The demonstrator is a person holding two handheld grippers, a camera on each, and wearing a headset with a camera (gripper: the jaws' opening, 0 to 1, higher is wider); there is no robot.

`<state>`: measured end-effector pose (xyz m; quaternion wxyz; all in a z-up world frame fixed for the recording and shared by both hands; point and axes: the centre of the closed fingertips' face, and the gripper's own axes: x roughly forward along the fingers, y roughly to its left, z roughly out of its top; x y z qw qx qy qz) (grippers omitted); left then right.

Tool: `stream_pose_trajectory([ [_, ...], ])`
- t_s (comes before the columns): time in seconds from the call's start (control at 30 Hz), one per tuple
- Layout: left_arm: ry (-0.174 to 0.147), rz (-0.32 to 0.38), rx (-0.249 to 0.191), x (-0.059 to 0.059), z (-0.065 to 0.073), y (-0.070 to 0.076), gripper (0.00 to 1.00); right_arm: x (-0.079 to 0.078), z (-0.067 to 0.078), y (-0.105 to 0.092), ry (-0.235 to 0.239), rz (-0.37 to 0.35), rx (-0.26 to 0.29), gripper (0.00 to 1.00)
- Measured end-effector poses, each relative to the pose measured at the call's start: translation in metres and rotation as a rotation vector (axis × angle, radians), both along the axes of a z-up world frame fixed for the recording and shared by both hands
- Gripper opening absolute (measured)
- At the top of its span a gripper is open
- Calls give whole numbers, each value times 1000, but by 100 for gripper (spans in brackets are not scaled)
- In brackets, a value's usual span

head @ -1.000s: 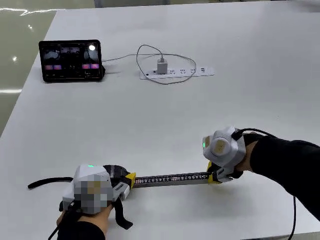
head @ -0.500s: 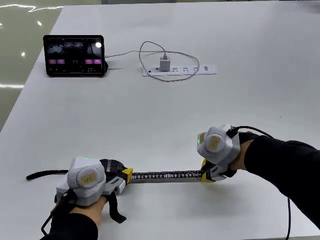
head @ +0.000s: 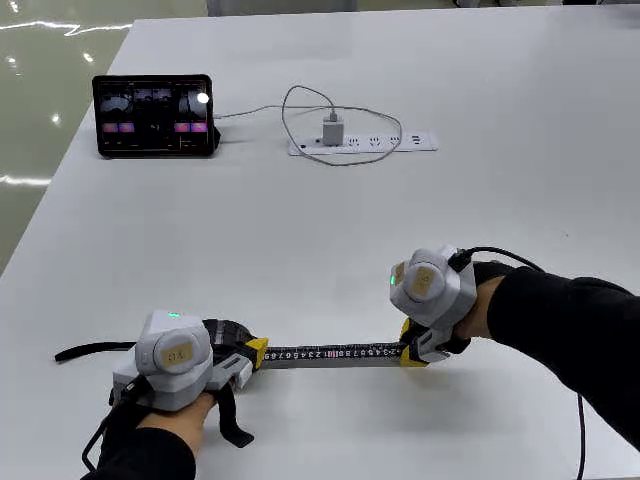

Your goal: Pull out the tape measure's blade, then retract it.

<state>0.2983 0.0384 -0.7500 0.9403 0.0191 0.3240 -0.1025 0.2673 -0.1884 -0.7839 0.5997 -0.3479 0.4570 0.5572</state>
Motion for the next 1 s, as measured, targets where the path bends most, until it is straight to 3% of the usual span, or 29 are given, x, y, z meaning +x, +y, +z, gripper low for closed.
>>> stream_pose_trajectory([
  [0.33, 15, 0, 1, 0, -1, 0, 61, 0, 1, 10, -9, 8, 9, 9],
  [1.0, 6, 3, -3, 0, 0, 0, 62, -1, 0, 24, -15, 46, -15, 10],
])
